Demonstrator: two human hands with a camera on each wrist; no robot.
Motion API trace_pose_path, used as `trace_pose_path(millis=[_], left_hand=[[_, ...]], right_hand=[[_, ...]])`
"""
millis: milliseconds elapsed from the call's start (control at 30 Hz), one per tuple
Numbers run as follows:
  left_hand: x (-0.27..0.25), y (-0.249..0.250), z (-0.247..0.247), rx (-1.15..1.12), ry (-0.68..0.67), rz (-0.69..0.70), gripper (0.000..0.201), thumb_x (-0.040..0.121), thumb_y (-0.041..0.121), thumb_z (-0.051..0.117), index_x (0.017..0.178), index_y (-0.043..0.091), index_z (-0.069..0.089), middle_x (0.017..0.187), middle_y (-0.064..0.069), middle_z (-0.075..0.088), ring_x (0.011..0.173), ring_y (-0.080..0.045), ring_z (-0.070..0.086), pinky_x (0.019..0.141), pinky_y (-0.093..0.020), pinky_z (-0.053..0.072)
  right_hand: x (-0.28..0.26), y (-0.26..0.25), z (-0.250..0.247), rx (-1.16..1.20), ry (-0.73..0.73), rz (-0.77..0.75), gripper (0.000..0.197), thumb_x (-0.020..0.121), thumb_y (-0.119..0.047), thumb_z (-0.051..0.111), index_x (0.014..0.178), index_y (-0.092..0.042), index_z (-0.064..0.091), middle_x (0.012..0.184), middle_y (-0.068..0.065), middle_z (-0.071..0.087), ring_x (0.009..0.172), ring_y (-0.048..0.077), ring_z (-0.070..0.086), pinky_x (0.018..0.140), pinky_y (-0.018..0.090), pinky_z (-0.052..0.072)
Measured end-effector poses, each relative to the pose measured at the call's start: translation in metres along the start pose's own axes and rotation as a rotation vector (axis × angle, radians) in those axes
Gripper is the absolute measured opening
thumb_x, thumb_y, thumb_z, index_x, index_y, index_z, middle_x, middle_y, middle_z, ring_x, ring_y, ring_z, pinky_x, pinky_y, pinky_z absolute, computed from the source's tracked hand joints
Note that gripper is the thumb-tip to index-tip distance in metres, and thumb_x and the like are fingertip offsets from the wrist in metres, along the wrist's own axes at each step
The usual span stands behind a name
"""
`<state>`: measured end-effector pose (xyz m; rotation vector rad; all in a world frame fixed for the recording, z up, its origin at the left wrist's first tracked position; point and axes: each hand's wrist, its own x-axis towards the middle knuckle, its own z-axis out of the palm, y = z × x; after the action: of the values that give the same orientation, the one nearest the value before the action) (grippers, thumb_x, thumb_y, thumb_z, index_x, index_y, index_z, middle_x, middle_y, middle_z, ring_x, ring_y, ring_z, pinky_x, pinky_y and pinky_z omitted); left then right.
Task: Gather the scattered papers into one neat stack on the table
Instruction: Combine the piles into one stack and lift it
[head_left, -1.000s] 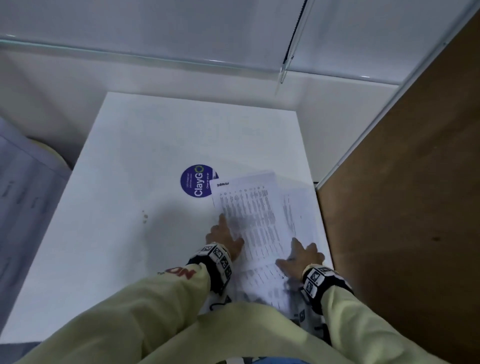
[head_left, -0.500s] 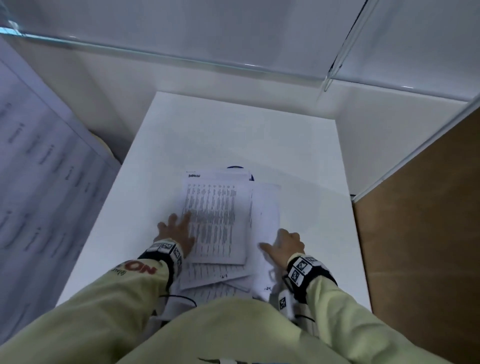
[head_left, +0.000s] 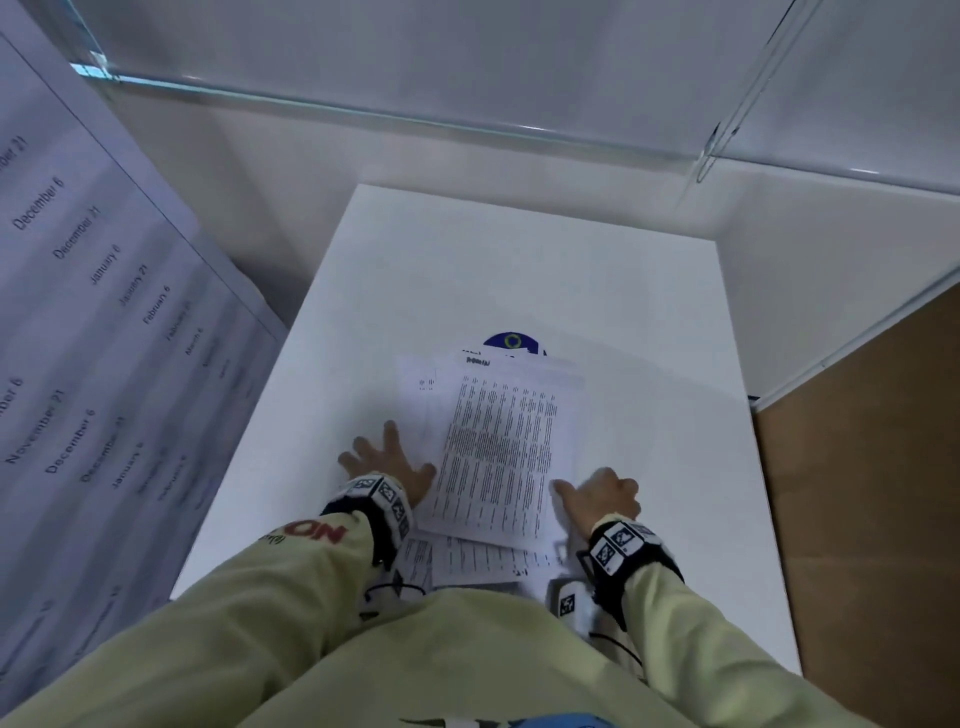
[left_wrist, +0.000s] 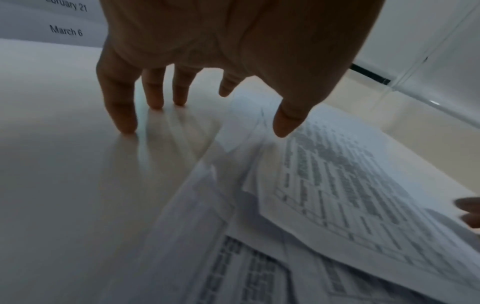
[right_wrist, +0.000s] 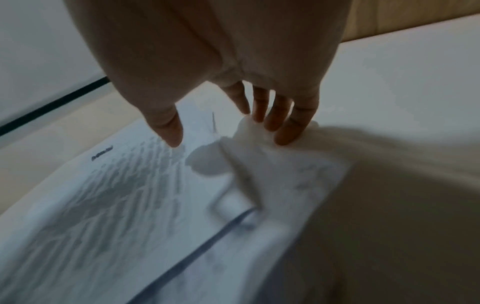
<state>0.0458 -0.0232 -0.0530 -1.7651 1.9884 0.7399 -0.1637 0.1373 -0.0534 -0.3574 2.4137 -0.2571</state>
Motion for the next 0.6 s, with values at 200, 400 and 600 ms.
trace_pose_path(millis=[200, 400, 600], left_hand=[[-0.008, 0.025, 0.003, -0.147, -0.091, 0.2, 0.071, 0.086, 0.056, 0.049, 0.148, 0.046, 0.015, 0.156, -0.009, 0.017, 0.139, -0.041, 0.024, 0.112, -0.052, 0.03], [-0.019, -0.005, -0.009, 0.132, -0.104, 0.402, 0.11, 0.066, 0.068, 0.069, 0.141, 0.061, -0.011, 0.159, 0.0, -0.025, 0.146, -0.04, -0.007, 0.111, -0.063, 0.025], [-0.051, -0.017, 0.044, 0.552, -0.256, 0.65, 0.134, 0.044, 0.086, 0.067, 0.133, 0.061, -0.03, 0.148, -0.002, -0.049, 0.134, -0.04, -0.043, 0.105, -0.077, -0.005]], right_hand=[[-0.004, -0.027, 0.019, -0.047, -0.101, -0.097, 0.087, 0.077, -0.066, 0.061, 0.141, -0.012, 0.037, 0.138, 0.02, 0.037, 0.123, 0.042, 0.045, 0.097, 0.047, 0.042], [-0.006, -0.004, -0.009, -0.104, -0.095, -0.188, 0.099, 0.065, -0.069, 0.071, 0.14, -0.021, 0.029, 0.135, 0.018, 0.035, 0.123, 0.039, 0.041, 0.101, 0.048, 0.043], [-0.031, 0.016, 0.008, -0.713, -0.233, -0.793, 0.139, 0.047, -0.089, 0.059, 0.153, -0.035, -0.012, 0.162, 0.008, -0.023, 0.149, 0.035, -0.018, 0.121, 0.053, -0.003]])
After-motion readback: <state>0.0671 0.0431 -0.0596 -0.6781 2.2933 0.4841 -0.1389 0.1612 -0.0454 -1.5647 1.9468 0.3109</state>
